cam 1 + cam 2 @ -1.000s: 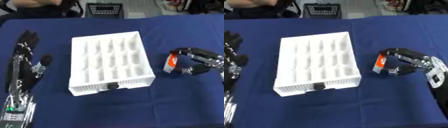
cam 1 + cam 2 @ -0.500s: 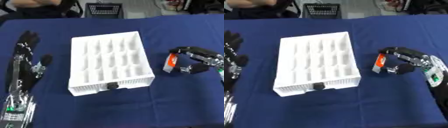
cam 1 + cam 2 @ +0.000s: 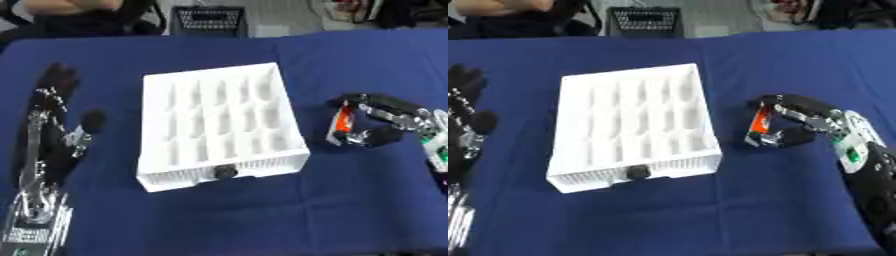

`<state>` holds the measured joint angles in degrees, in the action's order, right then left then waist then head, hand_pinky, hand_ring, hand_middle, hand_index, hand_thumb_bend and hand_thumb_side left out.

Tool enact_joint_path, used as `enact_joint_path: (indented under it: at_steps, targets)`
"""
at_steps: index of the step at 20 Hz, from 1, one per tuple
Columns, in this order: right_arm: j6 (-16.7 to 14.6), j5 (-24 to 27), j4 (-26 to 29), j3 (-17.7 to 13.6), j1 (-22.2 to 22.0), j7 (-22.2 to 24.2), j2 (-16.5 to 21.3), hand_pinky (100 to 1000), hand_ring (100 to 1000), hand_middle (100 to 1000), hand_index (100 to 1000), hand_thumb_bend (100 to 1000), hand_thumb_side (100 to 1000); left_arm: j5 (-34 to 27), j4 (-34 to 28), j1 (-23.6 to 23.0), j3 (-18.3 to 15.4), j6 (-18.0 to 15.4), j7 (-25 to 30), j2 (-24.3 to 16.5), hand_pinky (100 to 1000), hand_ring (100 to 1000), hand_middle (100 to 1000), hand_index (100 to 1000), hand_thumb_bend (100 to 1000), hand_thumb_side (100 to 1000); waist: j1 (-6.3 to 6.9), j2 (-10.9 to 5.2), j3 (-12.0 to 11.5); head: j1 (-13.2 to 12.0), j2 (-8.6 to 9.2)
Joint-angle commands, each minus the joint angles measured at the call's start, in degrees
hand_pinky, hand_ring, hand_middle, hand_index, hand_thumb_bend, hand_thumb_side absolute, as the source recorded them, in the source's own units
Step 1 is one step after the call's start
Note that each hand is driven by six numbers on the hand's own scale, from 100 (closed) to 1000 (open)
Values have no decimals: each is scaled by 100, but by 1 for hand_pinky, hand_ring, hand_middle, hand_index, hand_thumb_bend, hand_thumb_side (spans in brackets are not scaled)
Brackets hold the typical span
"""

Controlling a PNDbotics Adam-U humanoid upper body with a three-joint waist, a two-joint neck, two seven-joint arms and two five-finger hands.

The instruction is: Pick up objects on the table and place them in the box.

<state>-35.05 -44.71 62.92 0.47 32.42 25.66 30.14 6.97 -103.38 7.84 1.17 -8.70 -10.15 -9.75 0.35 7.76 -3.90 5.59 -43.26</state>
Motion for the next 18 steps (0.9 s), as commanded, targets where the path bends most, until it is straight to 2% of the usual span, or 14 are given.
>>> enact_joint_path:
  at_steps: [1, 10, 18]
  targets:
    - [-9, -79, 87, -35, 80, -47, 90, 830, 870, 859, 984, 380, 813, -20, -67, 33, -2, -30, 2, -28, 1000, 920, 881, 1000, 993, 655, -9, -106, -5, 73, 47]
    - [-114, -148, 125, 37, -15, -37, 176, 830, 870, 862, 984, 412, 834, -20, -64, 30, -2, -33, 3, -28, 1000, 920, 881, 1000, 992, 656, -11, -107, 10, 69, 42]
    - [-125, -155, 156, 47, -50, -9, 192, 799, 811, 860, 981, 374, 795, -22, -68, 31, 0, -33, 5, -29, 1000, 920, 880, 1000, 993, 658, -8, -106, 14, 71, 41]
